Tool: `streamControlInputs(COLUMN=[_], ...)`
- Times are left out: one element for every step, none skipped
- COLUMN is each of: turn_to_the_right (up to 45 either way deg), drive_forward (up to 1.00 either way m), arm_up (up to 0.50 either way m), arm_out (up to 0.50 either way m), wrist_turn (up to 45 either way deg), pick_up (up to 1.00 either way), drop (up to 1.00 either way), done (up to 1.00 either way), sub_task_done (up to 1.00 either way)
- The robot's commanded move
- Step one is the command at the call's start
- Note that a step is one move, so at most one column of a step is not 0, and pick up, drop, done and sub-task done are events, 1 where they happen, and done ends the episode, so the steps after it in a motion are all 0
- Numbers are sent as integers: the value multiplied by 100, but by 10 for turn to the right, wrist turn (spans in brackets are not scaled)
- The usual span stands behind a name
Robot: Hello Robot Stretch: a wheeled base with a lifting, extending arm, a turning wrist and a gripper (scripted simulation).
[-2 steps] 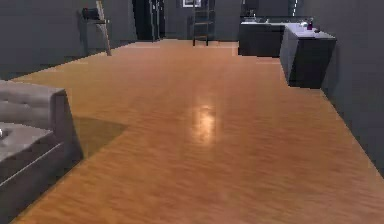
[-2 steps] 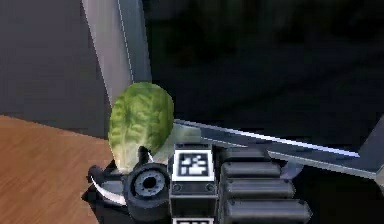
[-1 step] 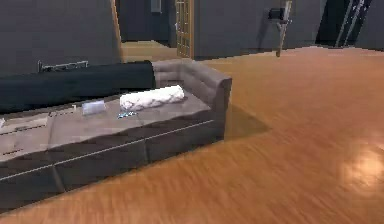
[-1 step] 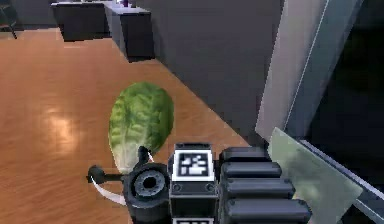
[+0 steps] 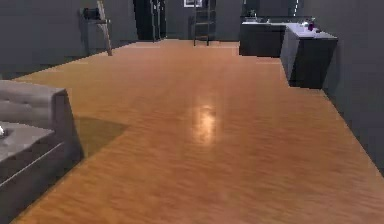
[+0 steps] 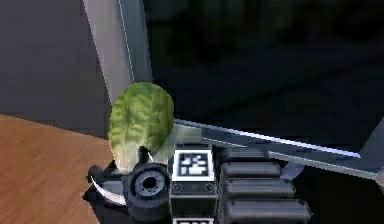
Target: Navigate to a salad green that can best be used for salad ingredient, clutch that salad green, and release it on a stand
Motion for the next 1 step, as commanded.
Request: streamControlInputs(turn_to_the_right=[450], drive_forward=[0], arm_up=[0], arm_out=[0], wrist_turn=[0], pick_up=[0], drop=[0], done=[0], sub_task_done=[0])
